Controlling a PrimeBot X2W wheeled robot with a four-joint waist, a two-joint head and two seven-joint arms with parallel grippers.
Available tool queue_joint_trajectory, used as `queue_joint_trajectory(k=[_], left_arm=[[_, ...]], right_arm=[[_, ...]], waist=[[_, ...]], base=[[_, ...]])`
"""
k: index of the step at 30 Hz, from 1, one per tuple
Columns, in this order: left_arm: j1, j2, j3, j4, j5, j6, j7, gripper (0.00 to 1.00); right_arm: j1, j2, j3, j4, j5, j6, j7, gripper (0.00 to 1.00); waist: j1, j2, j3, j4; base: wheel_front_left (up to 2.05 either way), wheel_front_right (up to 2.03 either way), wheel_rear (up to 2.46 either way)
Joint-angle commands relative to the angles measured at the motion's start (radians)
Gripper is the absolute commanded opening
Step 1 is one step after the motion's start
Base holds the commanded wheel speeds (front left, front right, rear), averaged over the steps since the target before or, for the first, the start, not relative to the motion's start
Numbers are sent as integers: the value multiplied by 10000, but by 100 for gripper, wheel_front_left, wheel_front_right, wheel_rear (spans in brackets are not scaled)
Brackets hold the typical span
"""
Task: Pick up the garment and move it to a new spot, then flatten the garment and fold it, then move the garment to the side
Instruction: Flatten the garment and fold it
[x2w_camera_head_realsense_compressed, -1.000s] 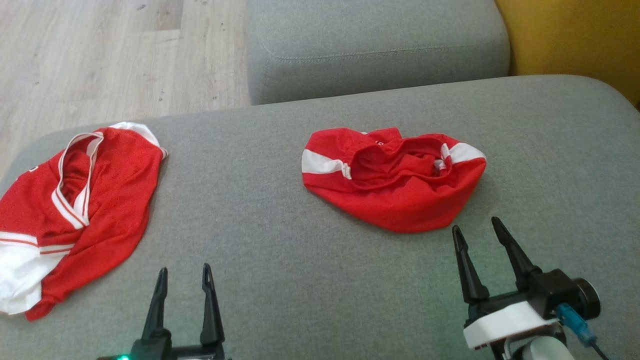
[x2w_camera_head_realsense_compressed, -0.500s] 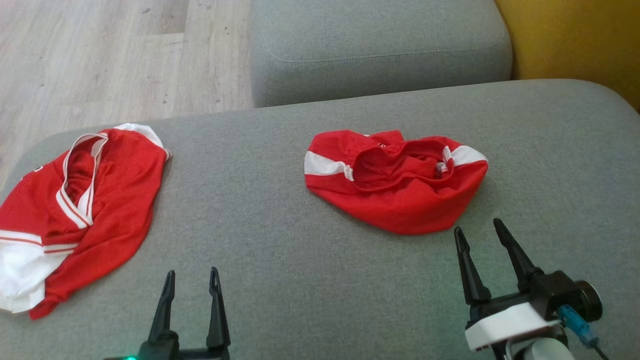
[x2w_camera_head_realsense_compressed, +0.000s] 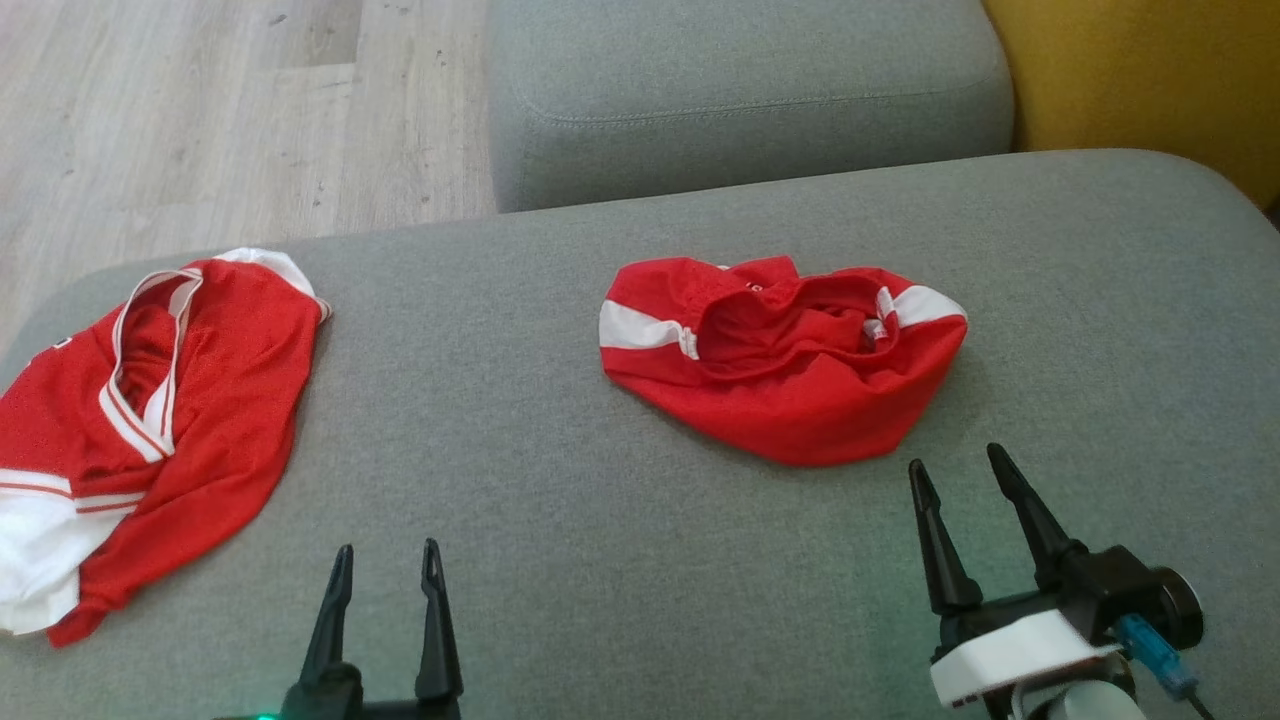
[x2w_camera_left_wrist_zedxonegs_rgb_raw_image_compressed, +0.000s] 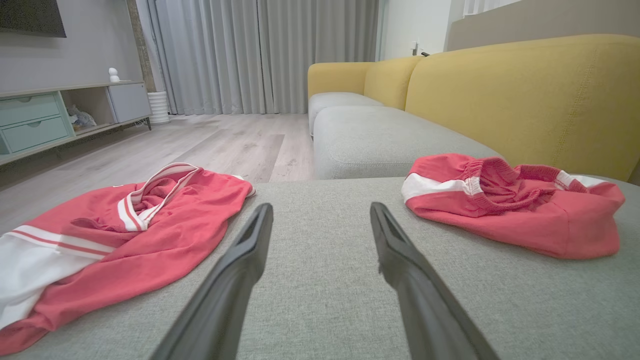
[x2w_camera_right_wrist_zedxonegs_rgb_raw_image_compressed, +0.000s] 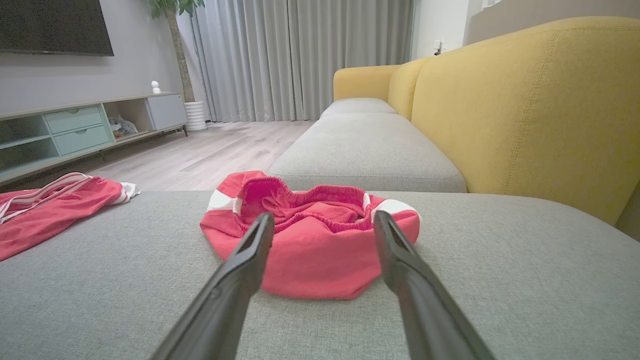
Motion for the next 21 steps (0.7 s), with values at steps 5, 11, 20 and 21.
queue_joint_trajectory(k=[5,11,20,21], left_arm=[[-384,-28,150,-232,96,-74,-95,100],[-669,-28,-107,-220,88,-184,-95,100],[-3324,-28,-1384,454,-290,-965,-95,100],[-3838,-28,-1591,674,-470,-1104,-95,100]], right_arm=[[-325,-22,249,-299,42,67,-36,100],[-464,-22,392,-411,-4,67,-36,100],[-1289,-22,779,-643,-52,67,-36,100],[-1427,-22,801,-683,-38,67,-36,100]], waist=[[0,0,46,-71],[0,0,420,-389],[0,0,2072,-1360],[0,0,2295,-1497]], base=[[0,0,0],[0,0,0],[0,0,0],[0,0,0]])
